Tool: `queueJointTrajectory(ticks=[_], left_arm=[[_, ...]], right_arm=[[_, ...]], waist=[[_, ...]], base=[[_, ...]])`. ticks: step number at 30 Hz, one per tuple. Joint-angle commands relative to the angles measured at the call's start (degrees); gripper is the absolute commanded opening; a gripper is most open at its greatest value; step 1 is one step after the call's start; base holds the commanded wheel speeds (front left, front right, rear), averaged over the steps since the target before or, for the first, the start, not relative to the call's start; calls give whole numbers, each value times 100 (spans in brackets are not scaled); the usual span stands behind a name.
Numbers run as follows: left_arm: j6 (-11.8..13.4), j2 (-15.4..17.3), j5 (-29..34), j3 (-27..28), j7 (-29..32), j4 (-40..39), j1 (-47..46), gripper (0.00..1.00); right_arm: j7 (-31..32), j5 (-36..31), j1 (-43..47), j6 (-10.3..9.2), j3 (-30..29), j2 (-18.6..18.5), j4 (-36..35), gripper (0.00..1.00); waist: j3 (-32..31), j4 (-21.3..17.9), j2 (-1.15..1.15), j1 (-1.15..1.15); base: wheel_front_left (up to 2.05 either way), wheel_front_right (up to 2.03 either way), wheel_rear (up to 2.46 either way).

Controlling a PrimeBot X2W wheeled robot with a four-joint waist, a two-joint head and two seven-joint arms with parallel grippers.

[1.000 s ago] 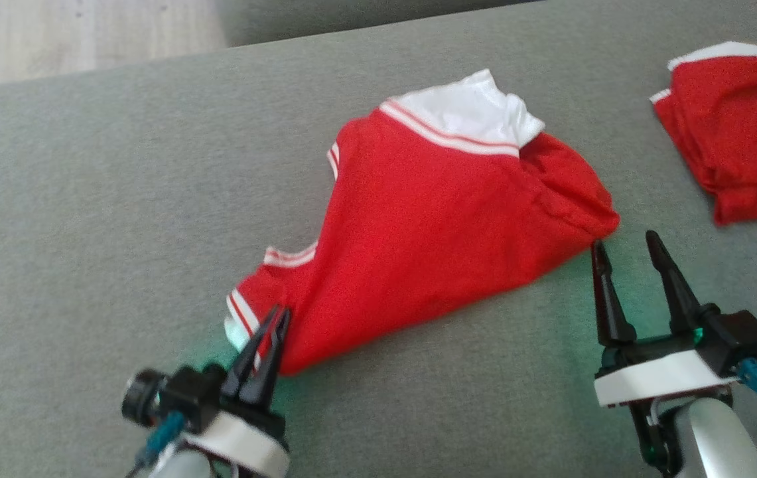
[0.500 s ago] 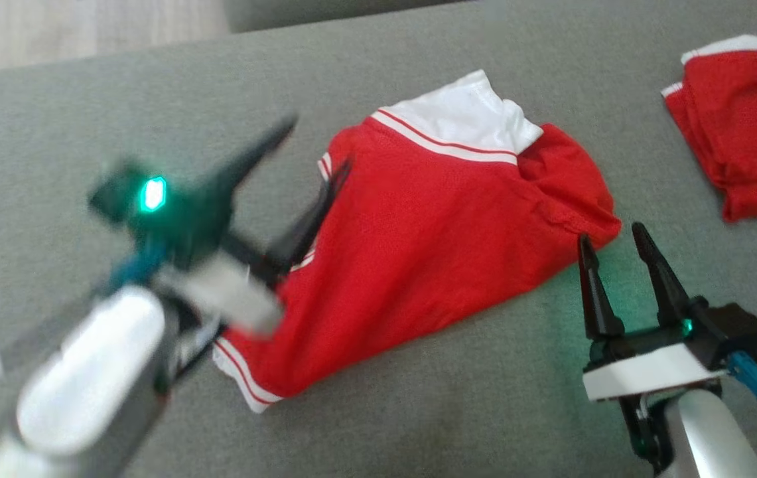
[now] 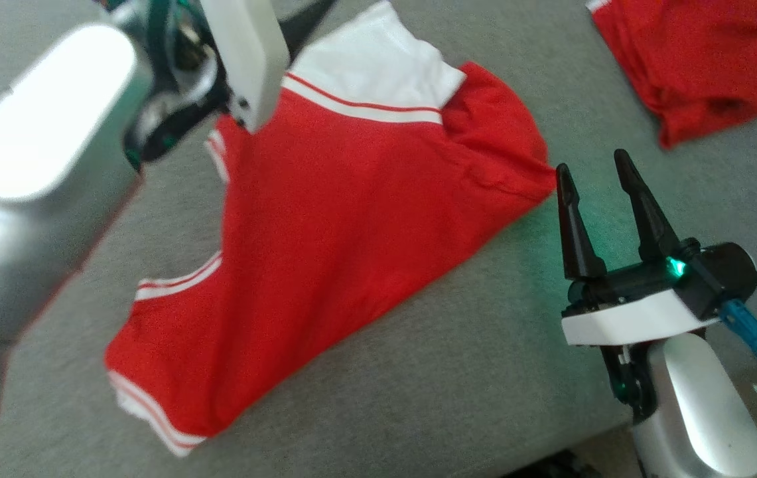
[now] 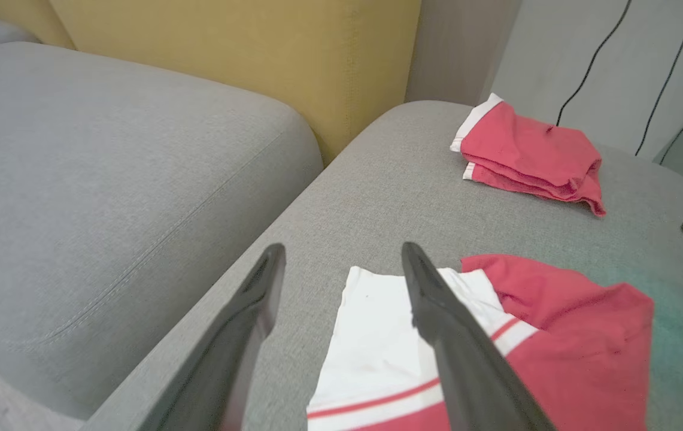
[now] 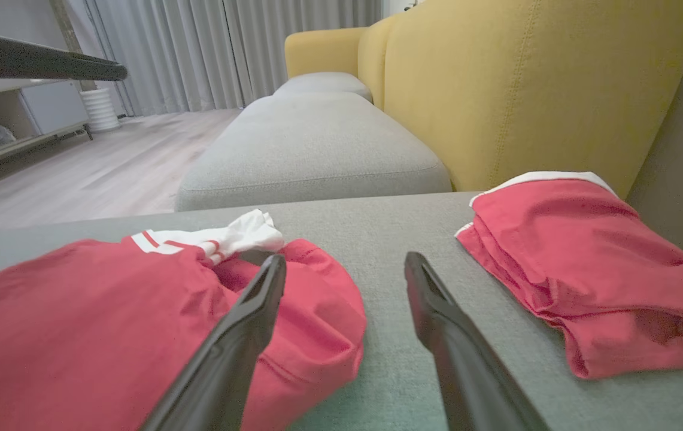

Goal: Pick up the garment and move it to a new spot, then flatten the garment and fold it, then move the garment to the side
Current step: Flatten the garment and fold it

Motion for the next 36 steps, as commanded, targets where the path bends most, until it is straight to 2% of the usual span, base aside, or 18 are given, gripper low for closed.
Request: queueJointTrajectory(ticks=[1,8,13,17,18,19,23,26,36], left_arm=[[10,219,-183,-31,179,124,-597,100],[10,457,-514,-832,337,987,-1142,100],[9,625,-627,-1243,522,1430,-1134,100],[9,772,-811,-1664,696,1493,-1036,100],[9,798,-904,-1740,683,1436,-1016,42],[9,826,-1007,-1816,688,1357,-991,0],[9,898,-1306,-2024,529,958,-937,0],[9,920,-1476,-2114,82,578,-863,0],[9,1025,-1344,-2163,-1988,6,-680,0]], right_arm=[[-21,42,-70,39,120,34,-242,100],[-21,190,-65,39,217,63,-347,100],[-21,358,-70,39,269,65,-400,100],[-21,414,-59,39,250,65,-426,100],[-21,417,-55,39,225,65,-431,100],[-21,414,-48,39,198,65,-428,100],[-21,348,7,39,83,66,-411,100],[-21,215,29,39,6,66,-386,100],[-21,-109,281,39,-93,-66,-235,100]], waist=[[486,-526,0,-1],[824,-987,0,-1],[938,-1145,0,-1],[972,-1184,0,-1],[966,-1169,0,-1],[947,-1146,0,-1],[788,-937,0,-1],[513,-637,0,-1],[-510,387,0,-1]], base=[[0,0,0],[0,0,0],[0,0,0],[0,0,0],[0,0,0],[0,0,0],[0,0,0],[0,0,0],[0,0,0]])
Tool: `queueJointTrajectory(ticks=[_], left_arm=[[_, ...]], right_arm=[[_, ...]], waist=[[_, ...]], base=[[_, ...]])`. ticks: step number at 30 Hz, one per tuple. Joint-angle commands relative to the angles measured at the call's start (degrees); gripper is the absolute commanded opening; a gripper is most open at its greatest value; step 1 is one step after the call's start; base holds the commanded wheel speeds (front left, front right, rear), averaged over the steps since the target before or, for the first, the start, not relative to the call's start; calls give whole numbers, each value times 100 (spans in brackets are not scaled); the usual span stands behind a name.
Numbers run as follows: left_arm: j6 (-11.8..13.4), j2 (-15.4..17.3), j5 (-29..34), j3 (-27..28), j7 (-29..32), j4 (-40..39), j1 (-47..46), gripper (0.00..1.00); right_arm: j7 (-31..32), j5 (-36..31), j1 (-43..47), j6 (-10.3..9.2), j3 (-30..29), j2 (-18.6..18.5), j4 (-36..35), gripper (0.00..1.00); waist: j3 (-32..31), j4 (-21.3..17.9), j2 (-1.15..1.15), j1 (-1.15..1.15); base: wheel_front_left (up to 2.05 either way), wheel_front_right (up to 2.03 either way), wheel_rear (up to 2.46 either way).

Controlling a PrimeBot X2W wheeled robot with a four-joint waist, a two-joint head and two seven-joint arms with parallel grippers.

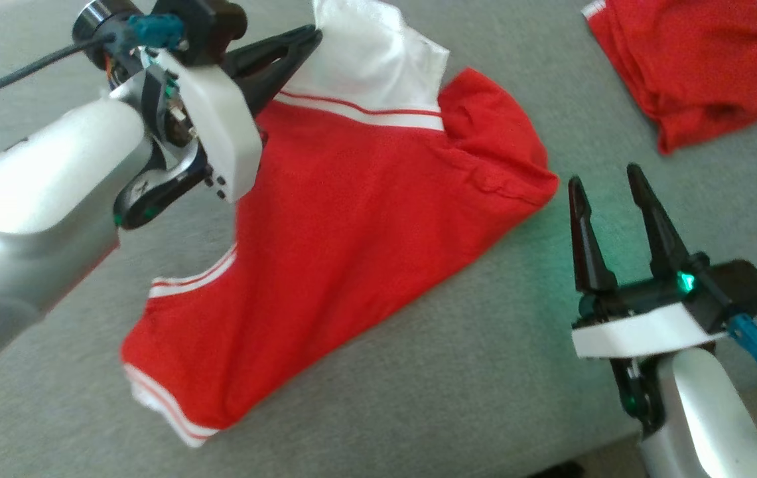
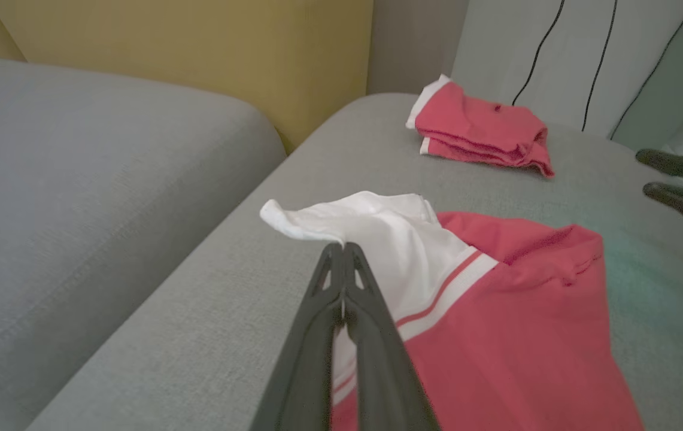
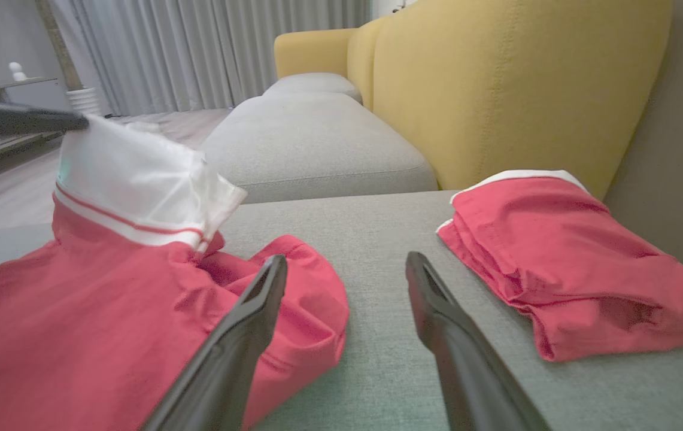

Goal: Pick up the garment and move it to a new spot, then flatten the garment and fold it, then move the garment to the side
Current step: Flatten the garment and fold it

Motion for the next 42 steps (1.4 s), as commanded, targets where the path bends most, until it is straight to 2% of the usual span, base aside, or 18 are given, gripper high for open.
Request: queueJointTrajectory(ticks=[1,5,8,11,14,15,16,19,20,21,26,30,37,42], left_arm=[[9,234,-45,238,-166,-216,-110,0],[9,501,-125,225,-408,-746,330,0],[146,670,64,216,-595,-1172,852,0],[531,732,1010,206,-732,-1500,1413,0],[980,501,1914,203,-1003,-1636,2164,0],[1150,376,2066,203,-1168,-1603,2396,0],[1150,376,2066,203,-1168,-1603,2396,0],[1631,14,2309,202,-1641,-1312,2904,0],[1766,-101,2341,209,-1797,-1204,3029,42],[1886,-203,2359,230,-1927,-1104,3131,100],[2290,-498,2670,260,-2227,-727,3361,100],[2340,-586,2598,339,-2284,-607,3552,100],[2175,-726,1844,804,-2124,-586,3611,100],[1754,-919,1222,925,-1648,-452,3483,100]], right_arm=[[-21,-36,113,39,89,-129,-132,100],[-21,-43,278,39,58,-239,-121,100],[-21,-37,408,39,24,-304,-130,100],[-21,-33,460,39,23,-340,-147,100],[-21,-34,457,39,12,-343,-183,100],[-21,-34,453,39,15,-348,-186,100],[-21,-34,453,39,15,-348,-186,100],[-21,-43,426,39,26,-361,-183,100],[-21,-46,420,39,28,-364,-184,100],[-21,-43,417,39,18,-373,-188,100],[-21,-30,443,39,-32,-401,-170,100],[-21,-32,486,39,-32,-363,-148,100],[-21,-7,525,39,30,-306,-100,100],[-21,7,534,39,42,-300,-89,100]], waist=[[-541,530,0,0],[-878,875,0,0],[-1016,1109,0,0],[-1013,1267,0,0],[-933,1388,0,0],[-901,1424,0,0],[-901,1424,0,0],[-824,1500,0,0],[-815,1512,0,0],[-807,1529,0,0],[-859,1569,0,0],[-933,1561,0,0],[-1041,1498,0,0],[-1055,1434,0,0]], base=[[0,0,0],[0,0,0],[0,0,0],[0,0,0],[0,0,0],[0,0,0],[0,0,0],[0,0,0],[0,0,0],[0,0,0],[0,0,0],[0,0,0],[0,0,0],[0,0,0]])
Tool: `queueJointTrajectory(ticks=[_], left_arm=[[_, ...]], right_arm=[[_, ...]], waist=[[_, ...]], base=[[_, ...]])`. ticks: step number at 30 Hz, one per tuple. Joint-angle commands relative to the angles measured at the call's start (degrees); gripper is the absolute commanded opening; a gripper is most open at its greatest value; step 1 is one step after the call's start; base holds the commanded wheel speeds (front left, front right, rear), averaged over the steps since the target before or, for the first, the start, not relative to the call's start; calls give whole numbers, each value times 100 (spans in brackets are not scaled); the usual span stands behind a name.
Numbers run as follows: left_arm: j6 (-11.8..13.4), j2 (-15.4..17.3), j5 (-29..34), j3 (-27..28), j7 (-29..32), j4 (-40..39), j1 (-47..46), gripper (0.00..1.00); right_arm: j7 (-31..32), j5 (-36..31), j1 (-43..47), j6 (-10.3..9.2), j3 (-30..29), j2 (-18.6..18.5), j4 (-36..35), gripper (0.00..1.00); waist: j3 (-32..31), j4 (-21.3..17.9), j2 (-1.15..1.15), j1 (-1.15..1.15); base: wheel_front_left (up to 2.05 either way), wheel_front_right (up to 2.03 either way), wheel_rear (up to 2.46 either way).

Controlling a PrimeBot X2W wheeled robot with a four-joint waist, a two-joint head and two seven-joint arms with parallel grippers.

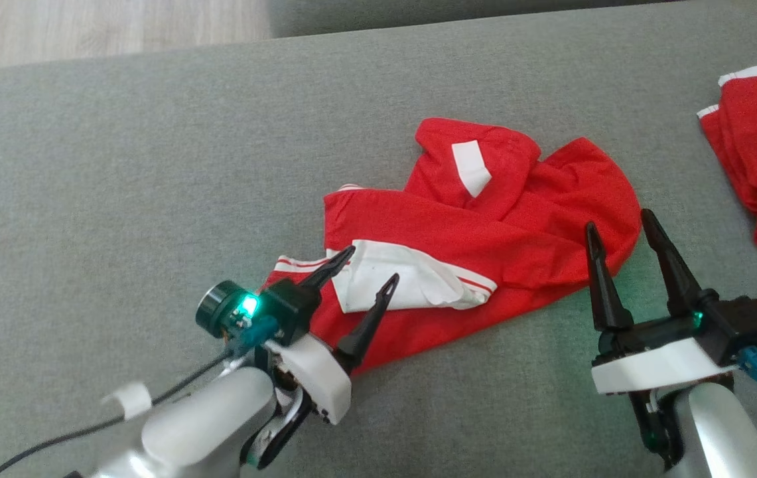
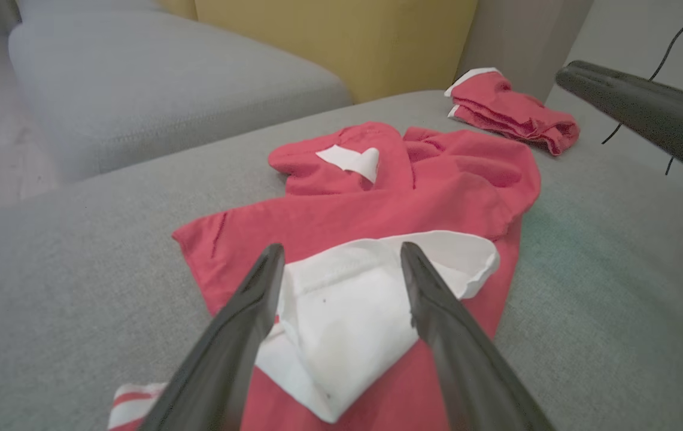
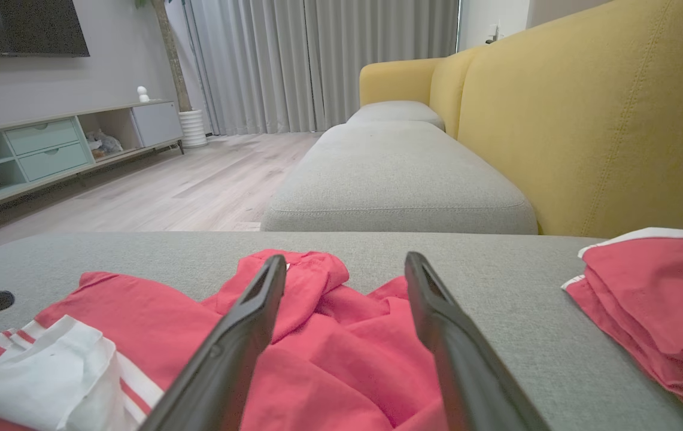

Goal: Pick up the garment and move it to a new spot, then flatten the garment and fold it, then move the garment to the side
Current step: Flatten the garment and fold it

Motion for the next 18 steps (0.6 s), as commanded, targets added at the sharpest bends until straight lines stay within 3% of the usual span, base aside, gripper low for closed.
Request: queueJointTrajectory(ticks=[1,10,18], left_arm=[[-77,17,-154,246,147,-5,-274,100],[-307,-226,-608,392,571,747,-540,100],[-679,-387,-847,352,741,932,-604,100]], right_arm=[[-21,25,-1,39,130,-7,-144,100],[-21,-4,-41,39,137,-51,-172,100],[-21,-13,-48,39,108,-53,-165,100]], waist=[[10,-29,0,0],[145,-181,0,0],[174,-256,0,0]], base=[[0,0,0],[0,0,0],[0,0,0]])
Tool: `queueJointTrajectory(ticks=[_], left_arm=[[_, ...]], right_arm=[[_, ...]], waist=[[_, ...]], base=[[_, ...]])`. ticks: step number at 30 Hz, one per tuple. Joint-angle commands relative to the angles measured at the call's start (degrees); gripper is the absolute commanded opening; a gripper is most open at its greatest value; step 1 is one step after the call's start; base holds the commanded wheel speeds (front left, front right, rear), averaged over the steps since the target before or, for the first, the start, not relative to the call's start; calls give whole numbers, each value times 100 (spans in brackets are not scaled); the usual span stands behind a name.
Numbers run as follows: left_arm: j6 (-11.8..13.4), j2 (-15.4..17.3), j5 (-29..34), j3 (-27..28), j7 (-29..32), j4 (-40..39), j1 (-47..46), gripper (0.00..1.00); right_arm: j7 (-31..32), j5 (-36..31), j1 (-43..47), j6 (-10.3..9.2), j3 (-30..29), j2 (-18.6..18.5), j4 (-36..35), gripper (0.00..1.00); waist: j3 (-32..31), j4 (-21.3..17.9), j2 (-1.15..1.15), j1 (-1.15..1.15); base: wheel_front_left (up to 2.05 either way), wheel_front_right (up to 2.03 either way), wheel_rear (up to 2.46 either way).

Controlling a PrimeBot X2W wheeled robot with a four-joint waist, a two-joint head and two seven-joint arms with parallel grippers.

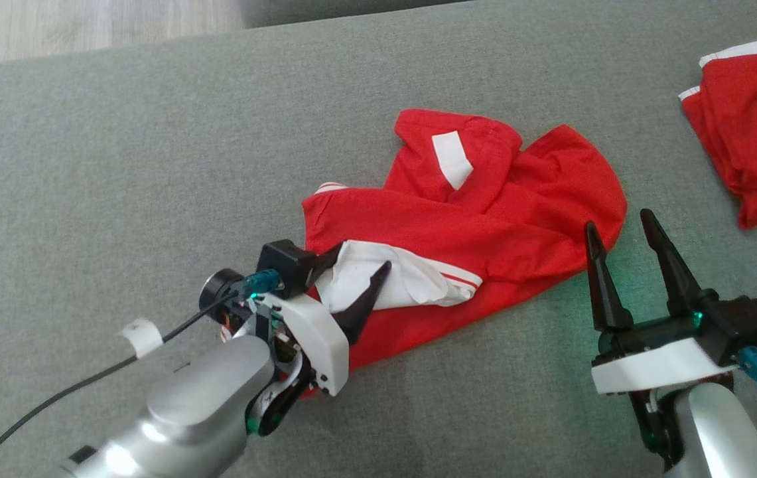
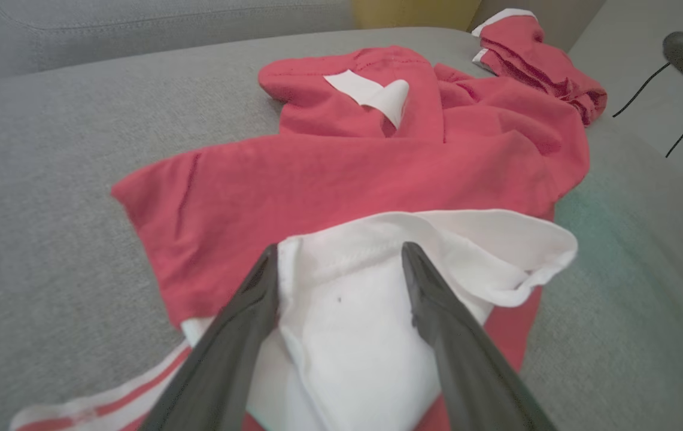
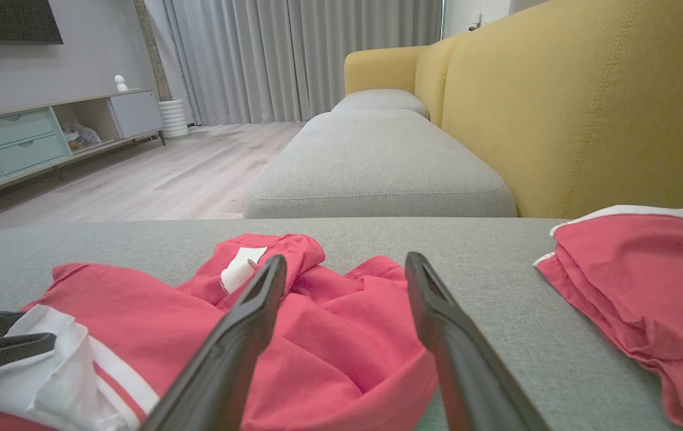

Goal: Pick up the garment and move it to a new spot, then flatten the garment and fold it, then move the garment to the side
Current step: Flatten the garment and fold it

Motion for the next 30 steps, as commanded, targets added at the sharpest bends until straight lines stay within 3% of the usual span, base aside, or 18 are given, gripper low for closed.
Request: queueJointTrajectory(ticks=[1,2,5,6,8,9,10,18,25,30], left_arm=[[-29,57,-9,169,15,-84,-252,100],[-49,57,-18,144,64,-76,-256,100],[-60,72,-4,118,76,-114,-265,64],[-50,87,12,114,60,-137,-264,43],[-27,121,26,117,28,-198,-250,23],[-7,146,44,115,12,-229,-244,20],[21,176,65,110,5,-257,-236,2],[329,578,338,130,-206,-724,-188,0],[1110,1762,603,529,-506,-2136,63,0],[1492,2772,470,1031,-719,-3100,326,0]], right_arm=[[-21,-10,-48,39,89,-46,-164,100],[-21,-9,-48,39,89,-43,-161,100],[-21,-11,-43,39,77,-26,-165,100],[-21,-11,-38,39,71,-22,-167,100],[-21,-13,-21,39,56,-14,-173,100],[-21,-15,-9,39,54,-12,-171,100],[-21,-18,2,39,53,-9,-168,100],[-21,-17,52,39,-3,16,-162,100],[-21,10,134,39,-153,-17,-181,100],[-21,-1,164,39,-178,-8,-185,100]], waist=[[-6,-8,0,0],[-12,-17,0,0],[-39,-39,0,0],[-51,-42,0,0],[-74,-40,0,0],[-87,-38,0,0],[-99,-34,0,0],[-189,47,0,0],[-204,229,0,0],[-198,300,0,0]], base=[[0,0,0],[0,0,0],[0,0,0],[0,0,0],[0,0,0],[0,0,0],[0,0,0],[0,0,0],[0,0,0],[0,0,0]])
